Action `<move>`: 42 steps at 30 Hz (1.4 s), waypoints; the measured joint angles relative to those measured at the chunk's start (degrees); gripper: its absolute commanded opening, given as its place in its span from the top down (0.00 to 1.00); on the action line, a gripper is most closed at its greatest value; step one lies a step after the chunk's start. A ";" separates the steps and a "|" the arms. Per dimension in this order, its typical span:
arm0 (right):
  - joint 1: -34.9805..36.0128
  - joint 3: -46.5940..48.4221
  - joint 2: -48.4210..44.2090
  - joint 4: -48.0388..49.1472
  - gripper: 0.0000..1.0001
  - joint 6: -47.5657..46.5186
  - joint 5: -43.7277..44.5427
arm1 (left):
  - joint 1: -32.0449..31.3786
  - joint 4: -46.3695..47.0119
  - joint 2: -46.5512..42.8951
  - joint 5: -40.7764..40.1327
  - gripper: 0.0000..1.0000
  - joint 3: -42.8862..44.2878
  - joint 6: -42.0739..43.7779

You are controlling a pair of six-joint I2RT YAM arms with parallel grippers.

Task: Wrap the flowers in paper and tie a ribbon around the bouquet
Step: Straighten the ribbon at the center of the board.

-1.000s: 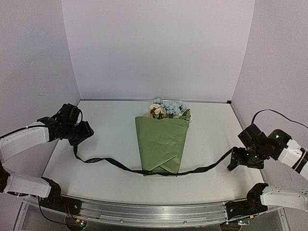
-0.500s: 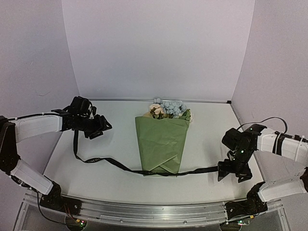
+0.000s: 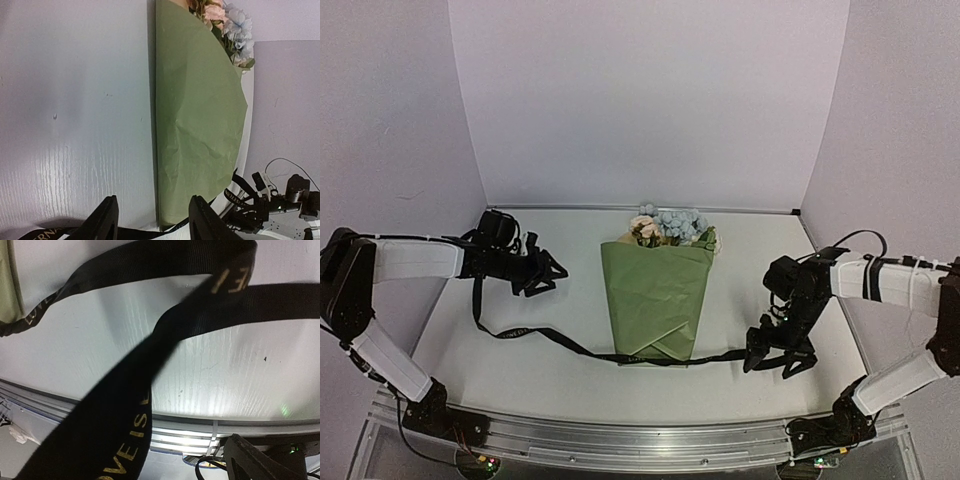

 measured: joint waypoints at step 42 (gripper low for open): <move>-6.46 -5.06 -2.04 -0.20 0.02 3.61 13.47 | -3.67 9.13 1.25 -5.75 0.76 -17.48 -15.77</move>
